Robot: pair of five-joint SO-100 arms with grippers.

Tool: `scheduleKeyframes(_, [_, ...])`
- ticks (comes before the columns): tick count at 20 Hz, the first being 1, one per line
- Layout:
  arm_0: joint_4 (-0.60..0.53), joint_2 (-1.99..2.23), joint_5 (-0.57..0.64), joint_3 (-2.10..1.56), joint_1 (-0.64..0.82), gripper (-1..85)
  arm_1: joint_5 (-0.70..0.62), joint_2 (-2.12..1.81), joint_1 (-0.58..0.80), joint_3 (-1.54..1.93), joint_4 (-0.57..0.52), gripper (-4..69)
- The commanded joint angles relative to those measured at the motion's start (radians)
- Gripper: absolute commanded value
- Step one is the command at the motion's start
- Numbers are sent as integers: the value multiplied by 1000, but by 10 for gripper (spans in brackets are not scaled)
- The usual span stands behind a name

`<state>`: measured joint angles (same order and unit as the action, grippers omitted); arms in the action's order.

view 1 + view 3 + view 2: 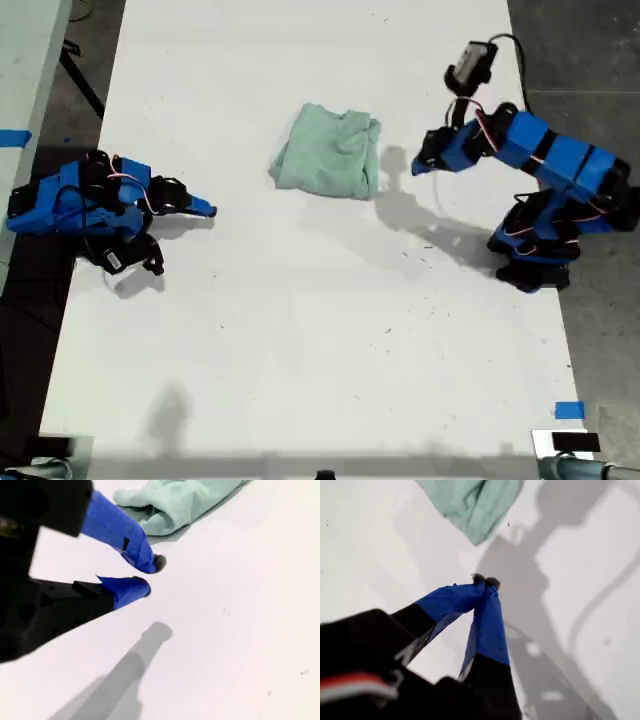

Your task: Fold t-shirt

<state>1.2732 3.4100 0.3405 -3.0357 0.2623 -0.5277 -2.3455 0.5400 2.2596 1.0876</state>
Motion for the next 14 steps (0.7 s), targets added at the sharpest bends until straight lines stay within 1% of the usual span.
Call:
scheduleKeyframes(1, [18,3,-11,9,-77,58,144,-259,-86,259,-48,-11])
scheduleKeyframes(2, [69,3,-11,9,-101,58,201,-298,-107,325,-58,-11])
scheduleKeyframes(4, [74,5,-17,9,-163,51,316,-380,-150,463,-101,-11])
scheduleKeyframes(5, [63,8,-17,9,-184,51,379,-425,-173,534,-132,-11])
scheduleKeyframes(6, [78,8,-6,8,-190,45,448,-469,-195,601,-147,-11])
scheduleKeyframes(7, [78,8,-6,9,-192,44,551,-517,-201,664,-137,-11])
scheduleKeyframes(9, [78,8,-12,9,-189,44,861,-695,-215,764,-25,-11])
scheduleKeyframes(10, [78,8,-12,9,-187,44,838,-874,-210,816,26,-11])
scheduleKeyframes(11, [78,8,-12,9,-186,44,643,-1046,-198,816,97,-4])
scheduleKeyframes(12, [78,8,-11,9,-186,44,359,-1091,-189,799,101,-1])
scheduleKeyframes(13, [78,8,-11,9,-186,44,262,-1088,-189,796,141,-1])
scheduleKeyframes(14, [78,8,-11,9,-186,44,239,-1086,-204,796,143,-2])
